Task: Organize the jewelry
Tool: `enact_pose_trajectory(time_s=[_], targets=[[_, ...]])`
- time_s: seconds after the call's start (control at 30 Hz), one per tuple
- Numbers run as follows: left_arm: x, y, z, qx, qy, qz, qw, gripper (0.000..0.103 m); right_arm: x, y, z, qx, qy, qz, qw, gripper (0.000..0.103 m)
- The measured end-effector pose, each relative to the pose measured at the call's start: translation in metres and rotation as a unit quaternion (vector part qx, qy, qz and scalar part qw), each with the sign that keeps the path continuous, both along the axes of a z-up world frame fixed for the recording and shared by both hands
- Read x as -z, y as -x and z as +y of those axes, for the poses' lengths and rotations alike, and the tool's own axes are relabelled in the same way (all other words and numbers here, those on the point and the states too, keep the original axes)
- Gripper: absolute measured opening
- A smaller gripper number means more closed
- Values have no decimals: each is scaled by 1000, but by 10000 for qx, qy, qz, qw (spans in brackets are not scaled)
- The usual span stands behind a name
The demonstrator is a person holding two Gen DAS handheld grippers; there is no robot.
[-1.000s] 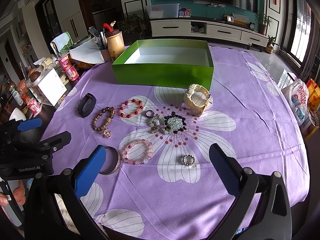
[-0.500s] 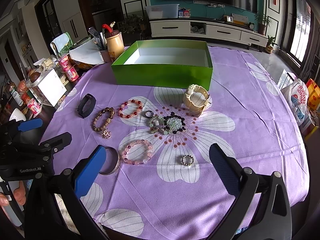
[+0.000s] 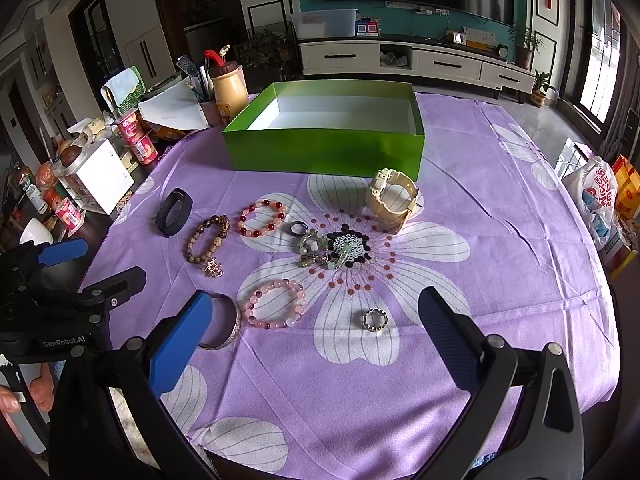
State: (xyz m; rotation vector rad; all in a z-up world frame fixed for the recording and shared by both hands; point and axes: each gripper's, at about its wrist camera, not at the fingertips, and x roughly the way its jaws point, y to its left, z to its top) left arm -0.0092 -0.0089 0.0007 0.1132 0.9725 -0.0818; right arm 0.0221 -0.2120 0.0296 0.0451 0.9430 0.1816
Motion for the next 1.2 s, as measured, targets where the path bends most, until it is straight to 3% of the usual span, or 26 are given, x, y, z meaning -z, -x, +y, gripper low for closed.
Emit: enact_pose_trajectory(time_s=[0.47, 0.87, 1.0, 1.2], targets=[[5, 1, -4, 45, 34, 21, 10000, 101, 1, 1, -5, 39, -44, 4, 10000, 102], [49, -3, 3, 251, 309, 282, 9988, 101, 40, 7, -35, 121, -38, 153, 9998, 101], [67, -6, 0, 317, 347, 530, 9975, 96, 59, 11, -44, 83, 52, 223, 9997, 86], [86, -11, -12, 492, 311, 671, 9960, 76, 84, 8, -52, 109, -32, 389, 9992, 63]])
